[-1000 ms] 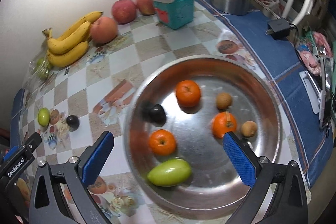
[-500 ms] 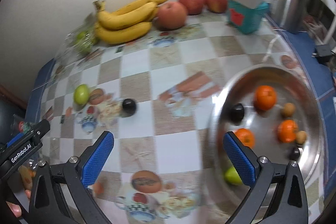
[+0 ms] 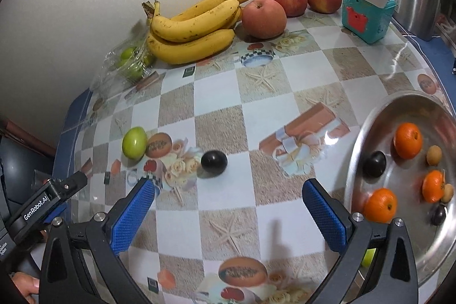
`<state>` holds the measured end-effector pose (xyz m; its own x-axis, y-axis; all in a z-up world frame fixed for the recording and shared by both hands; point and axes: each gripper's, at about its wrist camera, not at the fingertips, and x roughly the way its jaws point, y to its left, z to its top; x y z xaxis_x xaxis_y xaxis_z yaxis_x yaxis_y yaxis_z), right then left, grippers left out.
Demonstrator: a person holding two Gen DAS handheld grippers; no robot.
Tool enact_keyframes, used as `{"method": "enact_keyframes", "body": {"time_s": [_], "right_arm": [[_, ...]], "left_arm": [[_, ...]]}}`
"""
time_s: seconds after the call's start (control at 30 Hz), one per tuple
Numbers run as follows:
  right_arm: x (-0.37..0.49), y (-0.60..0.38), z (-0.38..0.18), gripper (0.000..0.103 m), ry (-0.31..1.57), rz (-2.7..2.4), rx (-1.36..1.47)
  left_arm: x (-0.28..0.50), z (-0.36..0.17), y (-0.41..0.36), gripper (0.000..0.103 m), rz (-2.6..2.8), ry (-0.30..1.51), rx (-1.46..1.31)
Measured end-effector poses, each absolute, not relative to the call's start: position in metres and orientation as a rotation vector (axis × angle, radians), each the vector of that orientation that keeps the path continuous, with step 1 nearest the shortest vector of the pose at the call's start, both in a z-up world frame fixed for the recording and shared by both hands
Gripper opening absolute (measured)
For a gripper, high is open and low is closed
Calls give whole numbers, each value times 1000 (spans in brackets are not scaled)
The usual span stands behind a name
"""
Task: Organize fruits
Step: 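Close the left tool on the green apple while the right tool grasps a dark plum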
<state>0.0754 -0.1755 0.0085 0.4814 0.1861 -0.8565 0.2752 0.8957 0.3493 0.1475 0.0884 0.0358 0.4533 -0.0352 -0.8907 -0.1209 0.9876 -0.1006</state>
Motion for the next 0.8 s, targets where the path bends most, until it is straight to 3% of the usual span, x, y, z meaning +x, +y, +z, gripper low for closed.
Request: {"method": "enact_keyframes", "body": {"time_s": [0.2, 0.33, 0.8], "right_arm": [[91, -174, -3, 102, 1088, -73, 458], [102, -168, -14, 96, 1104, -68, 450], [122, -153, -28, 94, 1131, -57, 394]], "left_arm": [[168, 30, 72, 96, -23, 1069, -126], [177, 22, 62, 96, -51, 1077, -101], [199, -4, 36, 96, -129, 1098, -69]]}}
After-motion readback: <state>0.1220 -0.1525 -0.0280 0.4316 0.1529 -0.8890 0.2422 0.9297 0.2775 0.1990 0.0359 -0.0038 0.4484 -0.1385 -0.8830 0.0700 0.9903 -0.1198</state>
